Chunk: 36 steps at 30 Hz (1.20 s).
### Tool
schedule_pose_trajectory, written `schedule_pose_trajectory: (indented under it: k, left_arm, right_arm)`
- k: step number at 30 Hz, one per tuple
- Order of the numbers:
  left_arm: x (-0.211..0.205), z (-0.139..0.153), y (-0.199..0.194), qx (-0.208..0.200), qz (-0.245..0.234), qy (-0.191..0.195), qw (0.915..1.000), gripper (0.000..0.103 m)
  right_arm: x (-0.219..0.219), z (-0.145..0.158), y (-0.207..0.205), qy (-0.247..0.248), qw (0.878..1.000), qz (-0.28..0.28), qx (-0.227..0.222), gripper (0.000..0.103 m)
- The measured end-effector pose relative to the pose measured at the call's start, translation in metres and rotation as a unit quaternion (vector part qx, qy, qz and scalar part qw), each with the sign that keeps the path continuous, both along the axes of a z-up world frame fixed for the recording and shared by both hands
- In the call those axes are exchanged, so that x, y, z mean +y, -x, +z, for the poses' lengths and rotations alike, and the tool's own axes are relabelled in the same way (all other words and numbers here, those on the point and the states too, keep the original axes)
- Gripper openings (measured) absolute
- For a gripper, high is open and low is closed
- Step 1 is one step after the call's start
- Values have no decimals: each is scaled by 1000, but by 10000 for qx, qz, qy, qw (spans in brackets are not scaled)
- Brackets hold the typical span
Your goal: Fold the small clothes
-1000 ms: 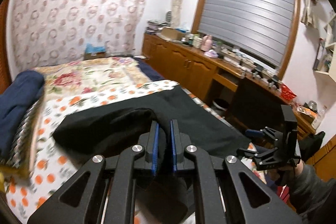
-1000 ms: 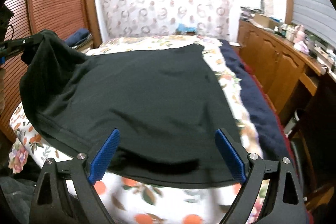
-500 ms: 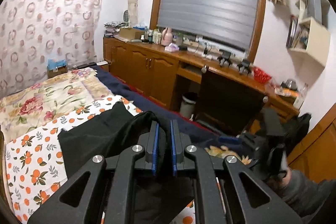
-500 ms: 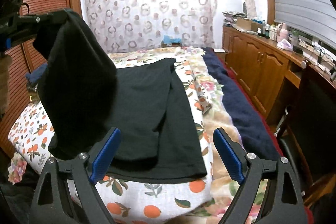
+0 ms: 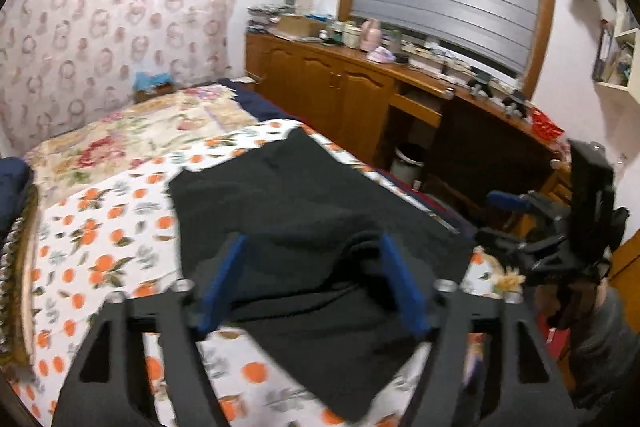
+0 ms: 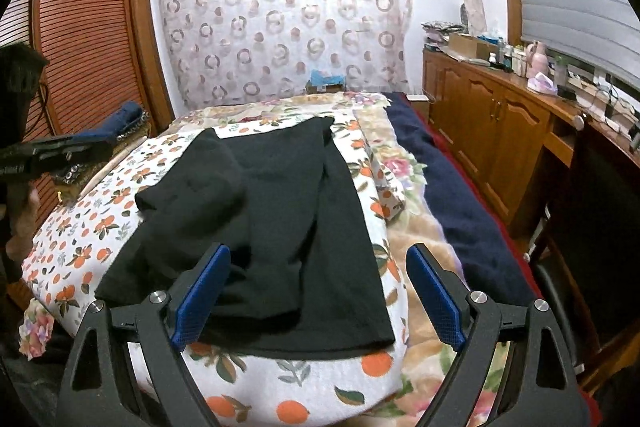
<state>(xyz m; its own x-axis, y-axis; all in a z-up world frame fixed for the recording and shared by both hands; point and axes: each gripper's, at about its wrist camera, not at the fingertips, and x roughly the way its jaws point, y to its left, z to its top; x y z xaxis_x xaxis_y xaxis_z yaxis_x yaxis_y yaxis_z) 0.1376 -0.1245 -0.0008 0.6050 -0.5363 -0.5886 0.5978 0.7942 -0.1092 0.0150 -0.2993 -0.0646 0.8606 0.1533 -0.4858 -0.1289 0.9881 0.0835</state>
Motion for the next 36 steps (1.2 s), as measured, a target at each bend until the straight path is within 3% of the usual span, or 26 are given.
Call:
schedule_pose_trajectory:
  k: [11,18,24,29,33,36]
  left_arm:
    - [58,-10,2,-135,726,12,9973,80]
    - [79,-16,10,-197,904,6,9957,80]
    - [89,-22,9,-152,998,18,9949,80]
    - [95,-26,6,-79,1044,42,9945,80]
    - [99,-27,6,-71,1084,61,9941,80]
    - [102,-27,7,-63,1112,84,9937,80]
  right_arm:
    - [35,4,-21,176,9982,575,-56,90]
    - [62,3,-39,471,9941,980,54,90]
    - [67,-1,-55,756,9887,1264,291,72]
    - [58,-4,-67,1042,9851,1291,454,49]
    - [49,-3,-72,1115,9828,1365,553,23]
    - [42,2,-72,1175,9817,1407,508,16]
